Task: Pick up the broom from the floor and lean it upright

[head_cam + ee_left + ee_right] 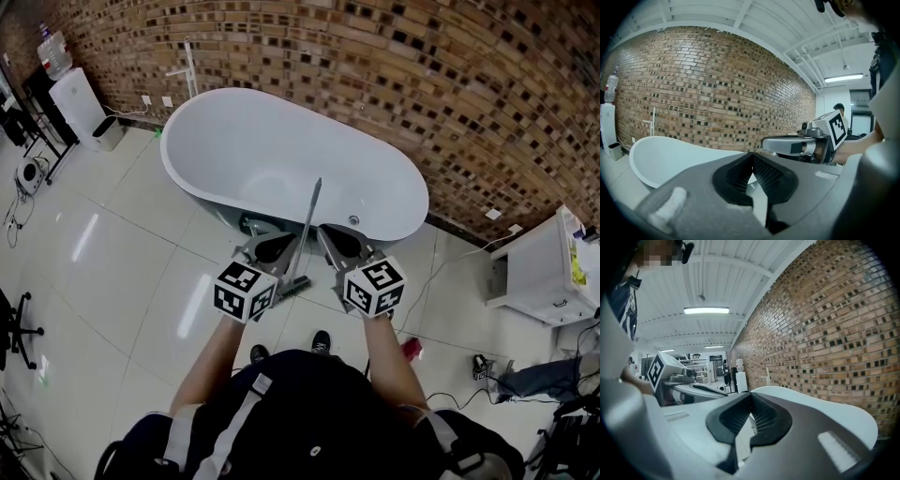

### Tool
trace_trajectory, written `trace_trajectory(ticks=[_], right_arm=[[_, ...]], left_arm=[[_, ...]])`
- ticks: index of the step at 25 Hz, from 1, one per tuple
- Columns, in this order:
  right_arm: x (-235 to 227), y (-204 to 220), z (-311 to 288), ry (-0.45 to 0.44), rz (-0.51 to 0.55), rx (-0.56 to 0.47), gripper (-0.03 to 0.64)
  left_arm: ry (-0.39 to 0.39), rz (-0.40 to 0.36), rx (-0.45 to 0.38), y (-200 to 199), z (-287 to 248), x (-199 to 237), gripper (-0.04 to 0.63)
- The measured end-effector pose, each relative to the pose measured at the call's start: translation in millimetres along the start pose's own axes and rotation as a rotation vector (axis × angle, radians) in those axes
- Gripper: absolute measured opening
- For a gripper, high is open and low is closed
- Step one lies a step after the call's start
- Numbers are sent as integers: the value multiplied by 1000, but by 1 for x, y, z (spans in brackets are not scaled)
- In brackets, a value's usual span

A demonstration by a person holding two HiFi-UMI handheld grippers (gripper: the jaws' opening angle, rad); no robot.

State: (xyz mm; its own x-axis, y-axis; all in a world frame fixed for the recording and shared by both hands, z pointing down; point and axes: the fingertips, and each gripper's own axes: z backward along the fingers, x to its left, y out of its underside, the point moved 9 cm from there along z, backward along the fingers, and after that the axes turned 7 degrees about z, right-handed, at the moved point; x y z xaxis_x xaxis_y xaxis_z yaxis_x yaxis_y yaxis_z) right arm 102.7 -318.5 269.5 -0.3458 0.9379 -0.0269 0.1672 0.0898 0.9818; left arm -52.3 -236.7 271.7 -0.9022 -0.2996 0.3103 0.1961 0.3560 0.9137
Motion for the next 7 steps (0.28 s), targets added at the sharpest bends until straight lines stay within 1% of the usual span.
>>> trace_trajectory(ticks=[7], right_arm=[[0, -2, 5, 2, 3, -4, 3]], left_arm=[[11, 3, -3, -1, 0, -3, 2]])
